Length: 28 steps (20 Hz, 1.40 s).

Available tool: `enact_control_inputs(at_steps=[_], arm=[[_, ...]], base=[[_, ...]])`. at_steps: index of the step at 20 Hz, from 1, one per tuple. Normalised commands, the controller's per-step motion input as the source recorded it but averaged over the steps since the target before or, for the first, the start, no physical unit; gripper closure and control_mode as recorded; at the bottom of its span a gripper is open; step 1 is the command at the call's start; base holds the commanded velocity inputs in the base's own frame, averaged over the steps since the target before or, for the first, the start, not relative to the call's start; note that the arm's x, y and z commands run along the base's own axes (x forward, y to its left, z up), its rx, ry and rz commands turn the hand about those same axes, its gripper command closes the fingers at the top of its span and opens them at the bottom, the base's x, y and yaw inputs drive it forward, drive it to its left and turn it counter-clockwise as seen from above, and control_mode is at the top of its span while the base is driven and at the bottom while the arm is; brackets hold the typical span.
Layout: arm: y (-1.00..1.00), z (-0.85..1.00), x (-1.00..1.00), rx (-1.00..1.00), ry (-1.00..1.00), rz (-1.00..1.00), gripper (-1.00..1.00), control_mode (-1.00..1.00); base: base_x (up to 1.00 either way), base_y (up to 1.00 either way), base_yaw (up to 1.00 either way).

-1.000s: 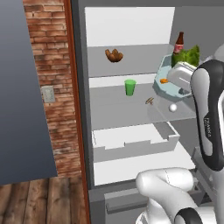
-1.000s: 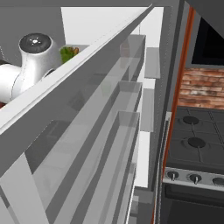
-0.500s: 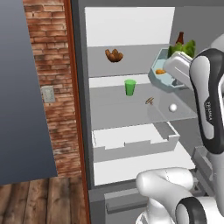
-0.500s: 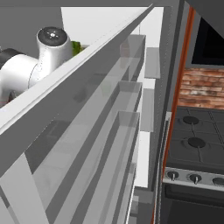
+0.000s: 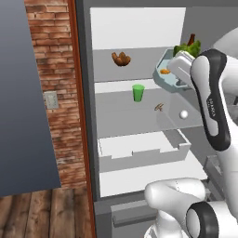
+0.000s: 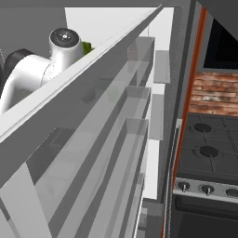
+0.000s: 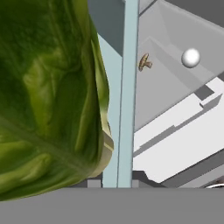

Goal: Place the tupperware on the top shelf of the fridge. Make space for the tupperware among the existing items by rearranging them on the shelves if needed. Close the fridge door when finished.

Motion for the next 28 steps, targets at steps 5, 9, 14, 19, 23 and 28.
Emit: enact_control_inputs(at_steps=[5, 9, 14, 19, 23, 28], arm=[[0.02, 0.0, 0.52, 0.0, 0.0, -0.06, 1.0, -1.0], [0.0, 0.0, 0.6, 0.0, 0.0, -0.05, 1.0, -1.0], [0.0, 0.0, 0.61, 0.0, 0.0, -0.05, 1.0, -1.0], [0.0, -0.01, 0.61, 0.0, 0.0, -0.04, 1.0, -1.0], [0.0, -0.1, 0.61, 0.0, 0.0, -0.03, 1.0, -1.0], [0.0, -0.19, 0.6, 0.0, -0.01, -0.02, 1.0, -1.0]], base=[[0.0, 0.0, 0.0], [0.0, 0.0, 0.0], [0.0, 0.0, 0.0], [0.0, 0.0, 0.0], [0.0, 0.0, 0.0], [0.0, 0.0, 0.0]])
